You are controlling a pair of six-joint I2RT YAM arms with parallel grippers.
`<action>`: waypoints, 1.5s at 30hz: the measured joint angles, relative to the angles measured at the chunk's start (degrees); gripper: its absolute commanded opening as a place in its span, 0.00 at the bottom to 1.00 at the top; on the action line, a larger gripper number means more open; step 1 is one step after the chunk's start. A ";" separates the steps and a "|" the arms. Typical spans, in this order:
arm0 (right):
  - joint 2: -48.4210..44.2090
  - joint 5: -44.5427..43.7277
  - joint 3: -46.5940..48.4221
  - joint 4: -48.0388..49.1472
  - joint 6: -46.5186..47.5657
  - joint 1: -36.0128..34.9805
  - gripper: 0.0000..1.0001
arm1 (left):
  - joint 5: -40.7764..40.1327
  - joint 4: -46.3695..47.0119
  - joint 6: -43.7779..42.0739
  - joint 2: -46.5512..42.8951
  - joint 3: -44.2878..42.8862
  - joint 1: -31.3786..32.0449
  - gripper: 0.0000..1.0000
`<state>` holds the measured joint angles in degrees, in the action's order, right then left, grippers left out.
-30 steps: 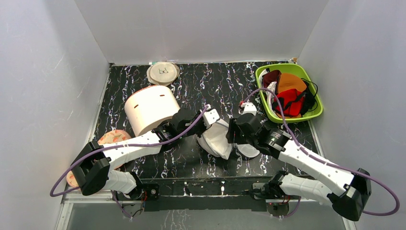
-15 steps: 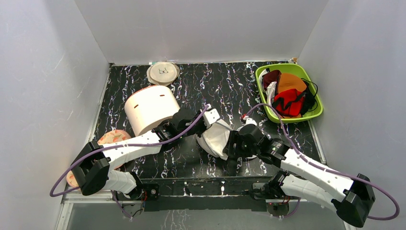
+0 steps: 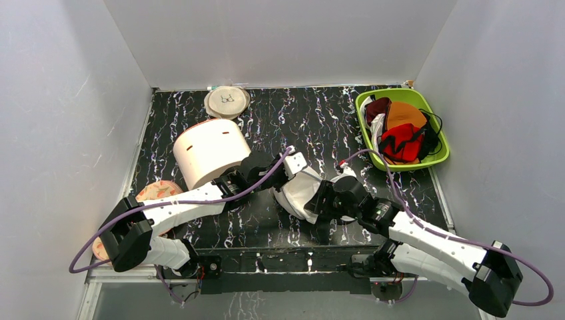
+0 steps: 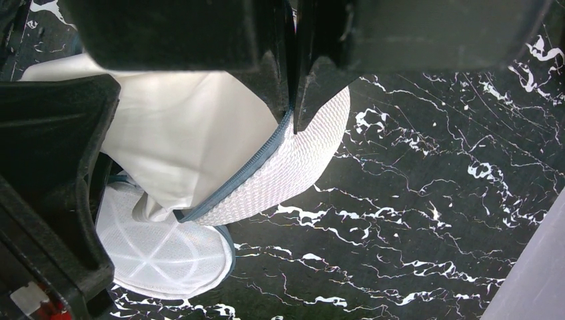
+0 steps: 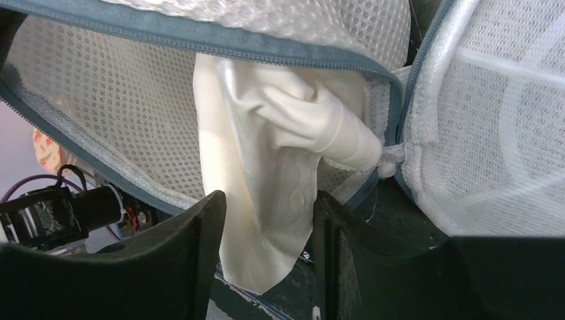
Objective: Unzip the laundry bag and remove the bra
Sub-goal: Pick up the bra from the laundry bag.
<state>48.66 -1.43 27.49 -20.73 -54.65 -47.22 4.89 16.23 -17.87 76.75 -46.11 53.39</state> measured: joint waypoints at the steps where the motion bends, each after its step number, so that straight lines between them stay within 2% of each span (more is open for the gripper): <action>1: -0.07 0.04 -0.33 0.35 -0.42 0.00 0.44 | 0.00 0.00 -0.02 0.00 0.00 0.00 0.00; 7: -1.90 0.11 -2.45 2.62 -2.54 0.00 0.27 | -0.02 0.00 -0.13 0.00 0.00 0.00 0.00; 14: -2.54 -0.13 -2.91 4.28 -4.07 0.00 0.01 | -0.11 -0.02 -0.15 0.00 -0.02 0.02 0.00; 21: -3.10 -1.95 -1.01 3.02 -3.15 0.00 0.00 | -0.72 -0.02 -0.17 0.00 -0.02 0.20 0.00; 34: -11.15 -7.06 8.87 1.27 3.41 0.00 0.00 | -1.03 0.02 -0.33 0.00 -0.09 0.48 0.00; 45: -9.73 -4.17 9.20 1.27 6.78 0.00 0.00 | -1.07 0.00 -0.37 0.00 -0.09 0.48 0.00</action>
<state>38.94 -5.61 36.69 -19.46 -47.88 -47.22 3.81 16.23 -18.24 76.75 -46.19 53.87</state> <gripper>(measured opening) 0.023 0.014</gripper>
